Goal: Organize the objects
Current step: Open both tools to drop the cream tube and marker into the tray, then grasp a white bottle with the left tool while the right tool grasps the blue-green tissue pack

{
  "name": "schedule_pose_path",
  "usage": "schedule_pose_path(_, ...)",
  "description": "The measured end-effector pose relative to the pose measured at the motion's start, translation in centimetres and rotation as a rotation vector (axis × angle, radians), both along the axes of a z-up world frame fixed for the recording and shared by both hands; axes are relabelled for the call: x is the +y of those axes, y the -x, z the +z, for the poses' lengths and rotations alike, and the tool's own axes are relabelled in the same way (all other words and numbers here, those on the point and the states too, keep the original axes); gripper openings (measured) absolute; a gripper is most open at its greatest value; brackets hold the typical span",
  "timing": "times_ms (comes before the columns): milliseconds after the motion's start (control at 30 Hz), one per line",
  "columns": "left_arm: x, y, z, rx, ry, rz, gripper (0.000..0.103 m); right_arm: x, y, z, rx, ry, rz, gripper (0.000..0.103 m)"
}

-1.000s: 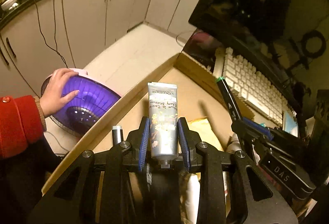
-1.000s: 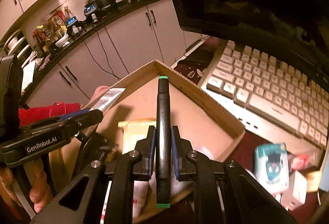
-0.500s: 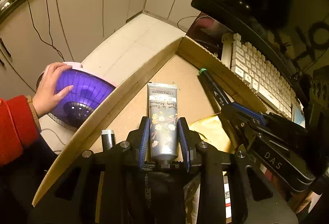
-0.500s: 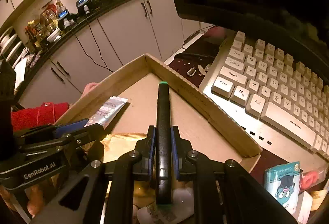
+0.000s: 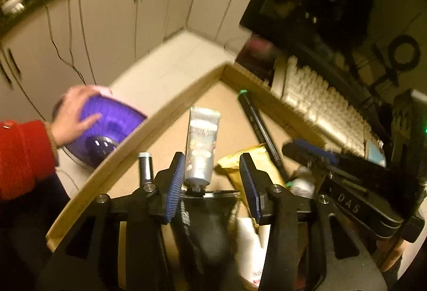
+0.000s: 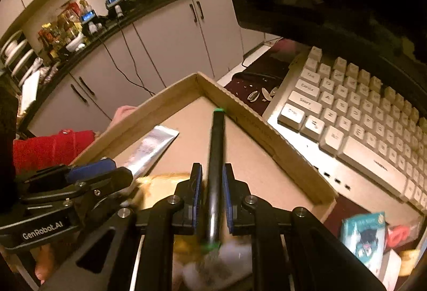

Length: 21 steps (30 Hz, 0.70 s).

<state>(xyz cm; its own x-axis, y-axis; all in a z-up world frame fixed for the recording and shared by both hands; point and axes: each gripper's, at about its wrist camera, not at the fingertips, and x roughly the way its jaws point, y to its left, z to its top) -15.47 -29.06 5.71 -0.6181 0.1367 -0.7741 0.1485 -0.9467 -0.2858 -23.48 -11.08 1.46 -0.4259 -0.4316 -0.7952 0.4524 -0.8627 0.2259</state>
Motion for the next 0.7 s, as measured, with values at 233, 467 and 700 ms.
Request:
schedule_pose_path(233,4.7,-6.4,1.9,0.126,0.094,0.022,0.064,5.4,-7.3,2.1,0.02,0.08,-0.049,0.053)
schedule_pose_path(467,10.7,-10.5,-0.5,0.141,0.071,-0.009,0.068,12.7,-14.7,0.1,0.006,0.126,-0.21,0.06)
schedule_pose_path(700,16.3,-11.1,-2.4,0.068,0.23,-0.18,0.069,16.9,-18.5,-2.2,-0.021,0.112,-0.262,0.06)
